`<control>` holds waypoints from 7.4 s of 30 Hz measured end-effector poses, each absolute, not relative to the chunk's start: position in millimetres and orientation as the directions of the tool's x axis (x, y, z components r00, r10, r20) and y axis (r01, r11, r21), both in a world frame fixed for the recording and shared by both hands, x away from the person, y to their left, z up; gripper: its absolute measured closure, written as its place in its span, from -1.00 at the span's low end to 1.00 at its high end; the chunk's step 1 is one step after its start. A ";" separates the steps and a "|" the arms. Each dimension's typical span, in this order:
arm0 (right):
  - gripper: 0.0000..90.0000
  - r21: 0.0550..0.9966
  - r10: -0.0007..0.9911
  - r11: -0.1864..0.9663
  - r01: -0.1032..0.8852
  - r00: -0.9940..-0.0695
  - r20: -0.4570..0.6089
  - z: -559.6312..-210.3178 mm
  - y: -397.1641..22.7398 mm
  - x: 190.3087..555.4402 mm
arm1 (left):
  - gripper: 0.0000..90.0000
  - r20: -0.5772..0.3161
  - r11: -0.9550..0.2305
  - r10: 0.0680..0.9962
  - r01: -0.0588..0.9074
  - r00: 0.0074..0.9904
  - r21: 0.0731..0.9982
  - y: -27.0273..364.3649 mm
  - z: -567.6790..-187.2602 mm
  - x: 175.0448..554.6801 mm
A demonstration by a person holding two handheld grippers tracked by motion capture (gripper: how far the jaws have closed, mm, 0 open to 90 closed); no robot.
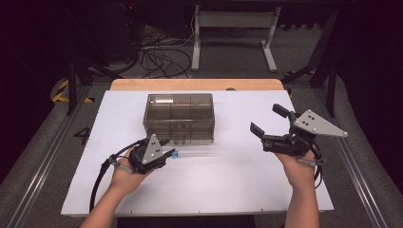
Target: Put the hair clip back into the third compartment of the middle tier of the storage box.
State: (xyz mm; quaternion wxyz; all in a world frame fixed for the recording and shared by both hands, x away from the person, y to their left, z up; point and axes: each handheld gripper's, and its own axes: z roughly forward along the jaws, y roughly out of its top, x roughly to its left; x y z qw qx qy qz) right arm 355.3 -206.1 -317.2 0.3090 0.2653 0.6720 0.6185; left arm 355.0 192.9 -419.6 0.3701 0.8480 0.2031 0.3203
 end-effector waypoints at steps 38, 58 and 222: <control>-0.83 0.996 0.744 0.084 -0.028 -0.663 -0.082 -316.1 -208.9 352.5 | 0.66 0.445 -0.711 0.538 0.102 0.716 0.696 171.7 -452.4 362.0; -0.83 0.996 0.745 0.084 -0.027 -0.663 -0.081 -316.1 -208.5 352.4 | 0.67 0.462 -0.746 0.537 0.140 0.706 0.651 163.4 -470.3 377.2; -0.82 0.997 0.714 0.075 -0.020 -0.697 -0.068 -321.3 -210.2 357.0 | 0.97 0.234 -0.436 0.618 0.079 0.750 0.897 118.1 -403.5 405.3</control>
